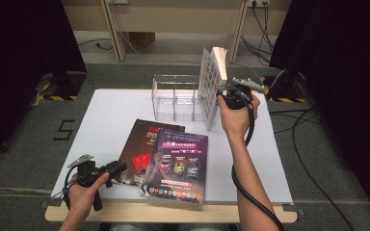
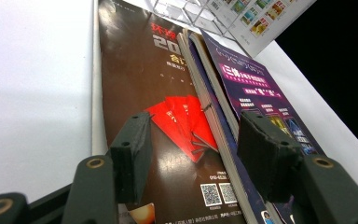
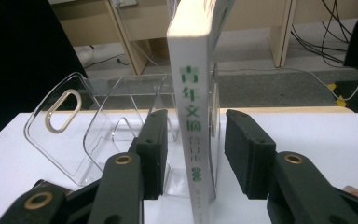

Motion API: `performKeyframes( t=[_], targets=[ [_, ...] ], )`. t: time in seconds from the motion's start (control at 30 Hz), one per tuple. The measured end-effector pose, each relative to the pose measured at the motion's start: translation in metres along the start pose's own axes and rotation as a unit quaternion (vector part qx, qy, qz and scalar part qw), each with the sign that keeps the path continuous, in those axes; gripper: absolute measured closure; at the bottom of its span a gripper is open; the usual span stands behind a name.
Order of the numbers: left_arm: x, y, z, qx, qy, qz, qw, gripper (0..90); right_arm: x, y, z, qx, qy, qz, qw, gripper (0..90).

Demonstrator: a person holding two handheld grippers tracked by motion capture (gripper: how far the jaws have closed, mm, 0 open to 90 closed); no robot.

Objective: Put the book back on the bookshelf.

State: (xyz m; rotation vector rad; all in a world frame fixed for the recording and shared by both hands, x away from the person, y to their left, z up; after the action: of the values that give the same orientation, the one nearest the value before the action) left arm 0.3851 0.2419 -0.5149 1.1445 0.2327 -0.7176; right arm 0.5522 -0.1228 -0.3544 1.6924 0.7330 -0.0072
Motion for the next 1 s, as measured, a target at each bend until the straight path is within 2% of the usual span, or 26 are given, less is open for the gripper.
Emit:
performKeyframes(
  t=[0.23, 0.5, 0.57, 0.87, 1.0],
  targets=[
    [0.001, 0.002, 0.003, 0.003, -0.001, 0.001, 1.0000, 43.9, -0.004, -0.014, -0.001, 0.009, 0.007, -0.013, 0.9999, 60.0],
    [0.004, 0.002, 0.011, 0.016, -0.006, 0.000, 0.9999, 43.5, -0.010, -0.042, 0.002, 0.027, 0.022, -0.034, 0.9988, 60.0],
    [0.004, 0.002, 0.011, 0.017, -0.005, -0.001, 0.9998, 43.6, -0.010, -0.044, 0.003, 0.028, 0.022, -0.036, 0.9987, 59.9],
    [0.003, -0.001, 0.012, 0.024, -0.002, -0.002, 0.9997, 43.8, -0.010, -0.073, 0.003, 0.042, 0.030, -0.059, 0.9969, 60.2],
    [0.004, -0.001, 0.017, 0.032, -0.004, -0.003, 0.9995, 44.4, -0.008, -0.085, 0.002, 0.049, 0.034, -0.073, 0.9955, 60.3]
  ],
)
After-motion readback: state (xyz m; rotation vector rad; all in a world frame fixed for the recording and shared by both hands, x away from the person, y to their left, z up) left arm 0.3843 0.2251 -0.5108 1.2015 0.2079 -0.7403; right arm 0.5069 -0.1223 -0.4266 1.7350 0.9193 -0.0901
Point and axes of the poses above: each handheld gripper's, and its own axes: x roughly forward along the jaws, y roughly out of its top, z roughly to its right, the point moved 8 cm from there along x, roughly forward along the jaws, and after that the axes turned 13 degrees about y, right-handed, at the moved point
